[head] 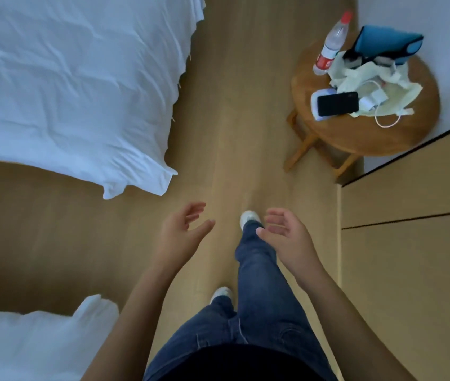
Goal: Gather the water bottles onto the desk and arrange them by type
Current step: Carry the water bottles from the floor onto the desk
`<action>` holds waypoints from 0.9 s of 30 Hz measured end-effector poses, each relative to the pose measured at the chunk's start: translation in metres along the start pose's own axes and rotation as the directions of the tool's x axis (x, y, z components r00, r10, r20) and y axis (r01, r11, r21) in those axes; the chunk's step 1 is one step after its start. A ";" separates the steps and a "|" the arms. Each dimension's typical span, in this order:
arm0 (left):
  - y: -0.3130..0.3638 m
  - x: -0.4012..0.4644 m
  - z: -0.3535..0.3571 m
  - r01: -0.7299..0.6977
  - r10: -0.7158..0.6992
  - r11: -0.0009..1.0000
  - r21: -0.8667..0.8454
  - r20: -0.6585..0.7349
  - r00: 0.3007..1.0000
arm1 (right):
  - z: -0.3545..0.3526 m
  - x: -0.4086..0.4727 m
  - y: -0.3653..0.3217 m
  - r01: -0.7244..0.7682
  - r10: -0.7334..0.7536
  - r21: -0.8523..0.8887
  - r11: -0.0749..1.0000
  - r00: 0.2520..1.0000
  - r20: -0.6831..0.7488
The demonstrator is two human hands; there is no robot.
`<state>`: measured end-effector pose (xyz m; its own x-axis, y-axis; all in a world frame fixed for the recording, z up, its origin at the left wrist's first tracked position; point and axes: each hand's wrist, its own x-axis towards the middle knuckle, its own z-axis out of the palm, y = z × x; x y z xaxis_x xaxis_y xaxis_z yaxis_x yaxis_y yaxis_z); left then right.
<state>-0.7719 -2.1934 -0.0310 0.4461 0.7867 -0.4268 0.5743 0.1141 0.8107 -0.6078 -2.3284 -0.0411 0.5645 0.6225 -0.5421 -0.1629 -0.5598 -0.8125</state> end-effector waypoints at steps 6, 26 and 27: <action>0.082 0.160 0.017 0.016 -0.016 1.000 0.010 -0.043 0.999 | -0.036 0.167 -0.084 0.018 -0.016 -0.025 1.000 0.999 0.045; 0.322 0.633 0.010 -0.112 0.105 0.991 0.078 0.097 0.990 | -0.085 0.581 -0.349 -0.030 0.030 0.009 1.000 0.998 -0.063; 0.336 0.661 0.004 -0.122 0.113 0.989 0.082 0.103 0.988 | -0.084 0.605 -0.366 -0.034 0.034 0.001 0.999 0.997 -0.074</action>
<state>-0.2813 -1.6373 -0.0425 0.5768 0.7276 -0.3713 0.5701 -0.0329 0.8209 -0.1389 -1.7929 -0.0542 0.6171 0.5609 -0.5519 -0.1827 -0.5801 -0.7938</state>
